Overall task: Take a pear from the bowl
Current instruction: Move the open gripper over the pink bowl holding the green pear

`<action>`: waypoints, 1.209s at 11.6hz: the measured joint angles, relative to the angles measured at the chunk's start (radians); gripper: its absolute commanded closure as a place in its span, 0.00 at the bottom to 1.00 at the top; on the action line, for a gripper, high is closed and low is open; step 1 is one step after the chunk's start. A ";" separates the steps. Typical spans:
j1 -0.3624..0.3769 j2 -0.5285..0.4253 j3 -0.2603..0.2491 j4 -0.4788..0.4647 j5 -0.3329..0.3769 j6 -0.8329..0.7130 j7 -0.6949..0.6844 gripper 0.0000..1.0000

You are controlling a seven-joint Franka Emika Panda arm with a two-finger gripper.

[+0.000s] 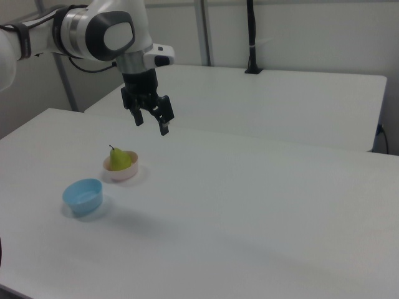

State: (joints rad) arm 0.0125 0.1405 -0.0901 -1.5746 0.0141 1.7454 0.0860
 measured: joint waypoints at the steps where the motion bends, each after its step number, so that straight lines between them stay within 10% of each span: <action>1: 0.000 0.000 0.000 0.000 0.000 0.000 0.000 0.00; 8: 0.015 0.011 0.001 -0.003 0.000 0.000 -0.004 0.00; 14: 0.251 0.167 -0.022 0.021 0.000 0.201 0.111 0.00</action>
State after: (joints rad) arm 0.2635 0.3076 -0.1117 -1.5533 0.0141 1.9466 0.1969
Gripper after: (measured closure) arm 0.000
